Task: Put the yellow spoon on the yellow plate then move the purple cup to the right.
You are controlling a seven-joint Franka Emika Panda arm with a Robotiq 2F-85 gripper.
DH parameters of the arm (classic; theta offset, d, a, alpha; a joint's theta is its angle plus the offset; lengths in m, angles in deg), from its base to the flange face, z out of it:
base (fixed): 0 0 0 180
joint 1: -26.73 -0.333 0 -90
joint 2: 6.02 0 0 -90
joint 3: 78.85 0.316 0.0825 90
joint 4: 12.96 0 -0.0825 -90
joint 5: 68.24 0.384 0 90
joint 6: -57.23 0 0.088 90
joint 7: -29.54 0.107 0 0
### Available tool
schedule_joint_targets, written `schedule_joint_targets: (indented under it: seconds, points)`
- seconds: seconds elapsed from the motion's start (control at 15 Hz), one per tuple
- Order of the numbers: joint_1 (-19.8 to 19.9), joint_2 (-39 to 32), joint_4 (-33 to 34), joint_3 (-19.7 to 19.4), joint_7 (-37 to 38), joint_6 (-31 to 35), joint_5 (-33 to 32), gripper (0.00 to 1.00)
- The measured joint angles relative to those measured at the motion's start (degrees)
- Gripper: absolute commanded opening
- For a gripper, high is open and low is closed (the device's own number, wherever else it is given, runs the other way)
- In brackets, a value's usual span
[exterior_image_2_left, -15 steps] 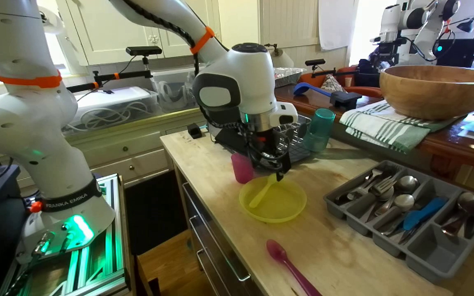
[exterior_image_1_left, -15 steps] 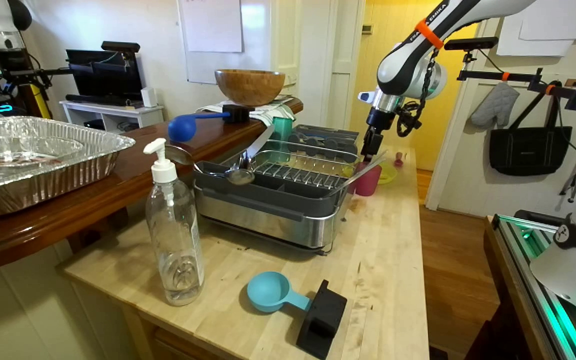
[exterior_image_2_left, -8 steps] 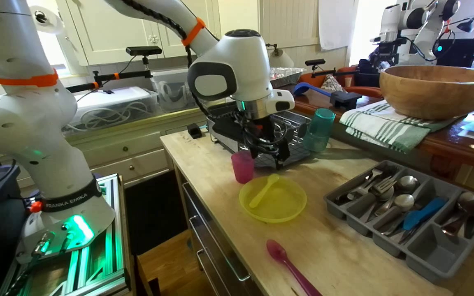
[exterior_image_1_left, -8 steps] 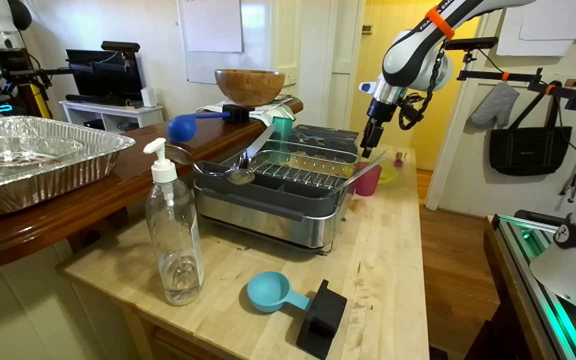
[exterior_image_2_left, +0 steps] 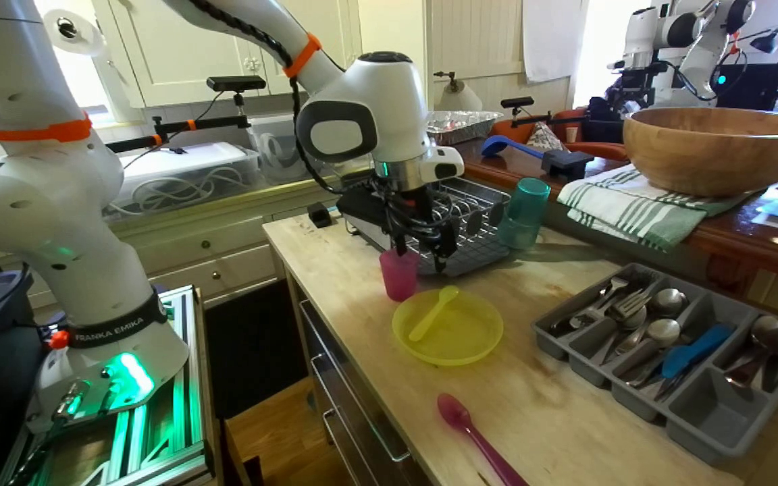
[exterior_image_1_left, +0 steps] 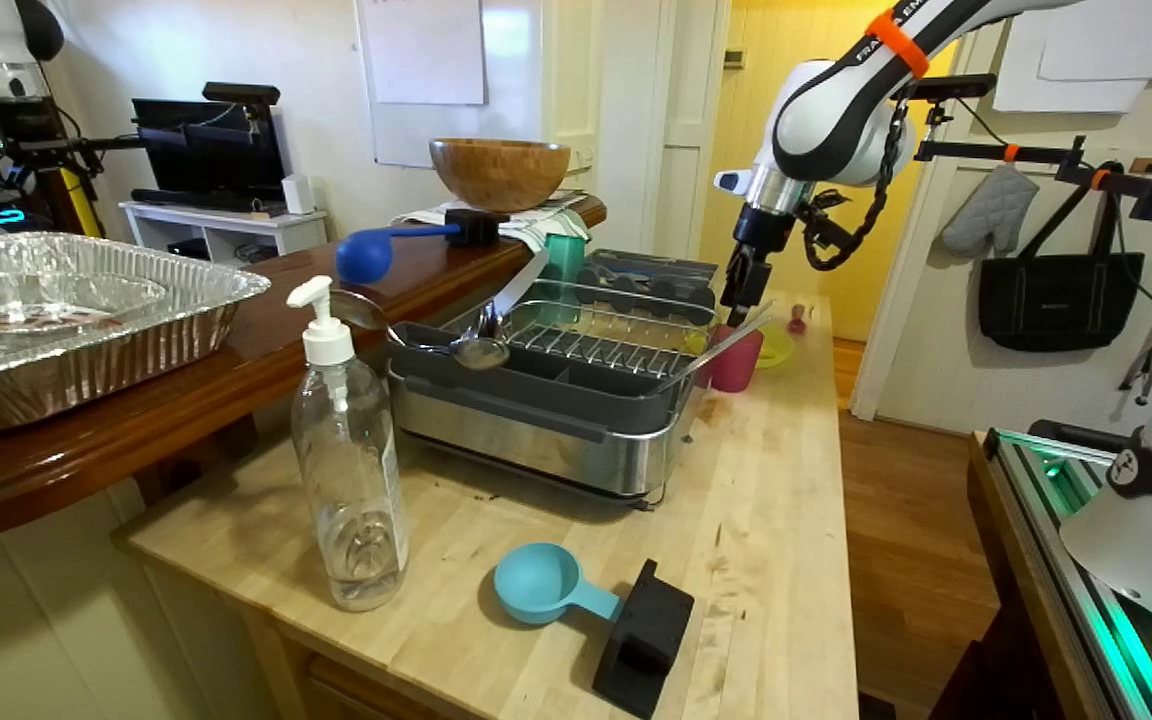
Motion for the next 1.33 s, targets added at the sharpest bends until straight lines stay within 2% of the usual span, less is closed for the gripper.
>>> schedule_joint_targets:
  seconds: [0.07, 0.67, 0.8, 1.0, 1.33]
  points:
    - [-0.23, -0.09, -0.32, 0.11, 0.31, 0.01, -0.08, 0.74]
    - [-0.81, -1.31, -0.83, 0.7, 0.76, 0.01, 0.08, 0.05]
    - [-0.81, -1.31, -0.83, 0.79, 0.75, 0.0, 0.08, 0.0]
    - [-0.81, -0.98, -0.81, 0.93, -0.24, -0.71, 0.91, 0.01]
    - [-0.81, 0.78, -0.81, 0.95, -6.22, -5.72, 3.59, 0.01]
